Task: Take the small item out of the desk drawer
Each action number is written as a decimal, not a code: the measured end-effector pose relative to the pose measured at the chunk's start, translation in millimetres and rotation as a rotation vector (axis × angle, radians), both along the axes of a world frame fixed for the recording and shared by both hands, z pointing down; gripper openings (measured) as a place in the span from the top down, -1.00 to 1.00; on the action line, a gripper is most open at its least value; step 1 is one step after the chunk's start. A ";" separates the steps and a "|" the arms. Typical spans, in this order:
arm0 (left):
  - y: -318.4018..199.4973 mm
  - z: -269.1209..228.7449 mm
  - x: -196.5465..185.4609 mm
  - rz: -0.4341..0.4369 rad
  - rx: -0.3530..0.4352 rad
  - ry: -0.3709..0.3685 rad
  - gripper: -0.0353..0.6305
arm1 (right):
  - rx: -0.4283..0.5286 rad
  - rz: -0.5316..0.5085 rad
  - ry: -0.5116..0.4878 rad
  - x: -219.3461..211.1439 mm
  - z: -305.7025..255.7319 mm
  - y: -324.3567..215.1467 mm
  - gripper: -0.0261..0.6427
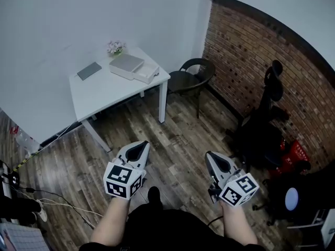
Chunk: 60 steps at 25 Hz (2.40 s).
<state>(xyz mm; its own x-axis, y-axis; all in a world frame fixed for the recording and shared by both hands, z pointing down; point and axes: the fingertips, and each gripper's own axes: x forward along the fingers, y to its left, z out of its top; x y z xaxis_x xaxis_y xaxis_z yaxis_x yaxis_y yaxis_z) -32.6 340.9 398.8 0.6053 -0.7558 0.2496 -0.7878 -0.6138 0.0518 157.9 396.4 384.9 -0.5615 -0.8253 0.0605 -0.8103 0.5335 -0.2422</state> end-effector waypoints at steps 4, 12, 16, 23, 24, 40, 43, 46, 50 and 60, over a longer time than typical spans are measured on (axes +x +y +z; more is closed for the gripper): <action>-55.7 7.4 -22.7 -0.002 -0.017 -0.008 0.86 | -0.016 0.005 0.006 -20.0 3.8 -61.6 0.91; -150.7 15.8 -59.4 0.002 -0.040 0.002 0.86 | -0.044 0.005 0.014 -55.9 8.8 -157.7 0.91; -181.0 15.4 -76.2 -0.016 -0.040 0.017 0.87 | -0.062 -0.017 0.029 -74.5 12.6 -181.3 0.91; -215.0 25.9 -86.8 -0.066 -0.074 0.016 0.86 | -0.102 -0.028 0.022 -64.7 25.0 -218.7 0.91; -220.3 28.4 -84.0 -0.067 -0.079 0.010 0.86 | -0.103 -0.035 0.016 -63.7 26.6 -227.4 0.91; -380.2 24.4 -11.4 -0.193 -0.096 -0.049 0.86 | -0.110 -0.285 -0.033 -34.2 35.8 -439.4 0.91; -405.6 29.6 -2.9 -0.218 -0.114 -0.052 0.86 | -0.130 -0.316 -0.028 -26.5 40.7 -467.0 0.91; -427.5 34.7 1.4 -0.247 -0.128 -0.038 0.86 | -0.148 -0.332 -0.026 -16.9 47.4 -487.2 0.91; -452.0 39.4 9.0 -0.258 -0.126 -0.037 0.86 | -0.168 -0.332 0.002 -1.2 59.6 -510.5 0.91; -546.2 51.4 -24.3 -0.170 -0.145 -0.059 0.86 | -0.188 -0.265 0.006 -35.4 61.8 -597.8 0.91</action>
<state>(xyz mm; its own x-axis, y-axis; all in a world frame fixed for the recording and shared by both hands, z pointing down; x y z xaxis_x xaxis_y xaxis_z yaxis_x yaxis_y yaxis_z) -57.0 -205.3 450.2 0.4540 -0.7993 0.3937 -0.8833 -0.4618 0.0808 122.5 -201.5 446.7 -0.7546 -0.6242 0.2024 -0.6509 0.6726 -0.3521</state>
